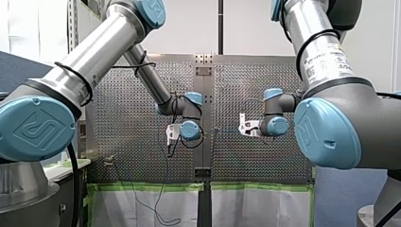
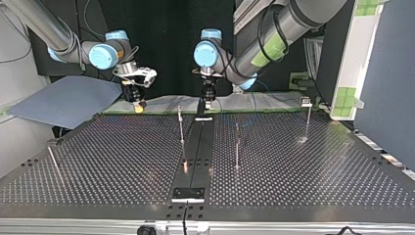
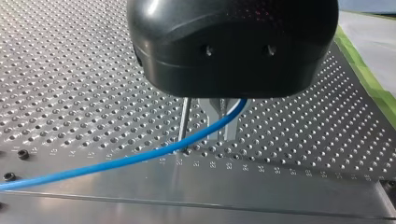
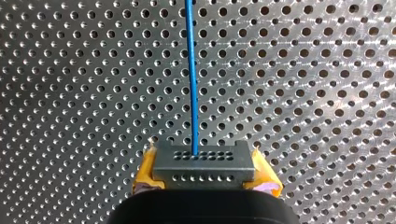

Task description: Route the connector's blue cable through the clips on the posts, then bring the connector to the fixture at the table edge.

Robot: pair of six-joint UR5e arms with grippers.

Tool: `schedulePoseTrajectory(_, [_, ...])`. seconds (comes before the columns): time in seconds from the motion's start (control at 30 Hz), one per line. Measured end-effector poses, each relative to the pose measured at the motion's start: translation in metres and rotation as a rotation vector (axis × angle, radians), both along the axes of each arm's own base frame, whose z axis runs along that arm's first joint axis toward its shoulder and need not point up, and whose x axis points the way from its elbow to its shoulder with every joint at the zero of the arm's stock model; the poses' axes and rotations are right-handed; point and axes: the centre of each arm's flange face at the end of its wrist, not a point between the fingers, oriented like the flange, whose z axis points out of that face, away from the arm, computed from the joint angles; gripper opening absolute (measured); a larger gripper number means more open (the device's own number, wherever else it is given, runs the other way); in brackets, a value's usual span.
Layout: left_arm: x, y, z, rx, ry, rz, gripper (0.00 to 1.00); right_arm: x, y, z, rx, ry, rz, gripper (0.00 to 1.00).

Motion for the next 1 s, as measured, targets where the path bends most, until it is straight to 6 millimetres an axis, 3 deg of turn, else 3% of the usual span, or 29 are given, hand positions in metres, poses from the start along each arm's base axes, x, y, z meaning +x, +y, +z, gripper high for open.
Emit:
schedulePoseTrajectory(0.67, [-0.014, -0.025, 0.001, -0.015, -0.014, -0.121, 0.02, 0.006, 0.006, -0.001, 0.013, 0.005, 0.014, 0.0])
schedulePoseTrajectory(1.0, [-0.008, -0.021, 0.003, -0.031, -0.022, -0.085, 0.02, 0.006, 0.006, -0.001, 0.013, 0.005, 0.014, 0.0])
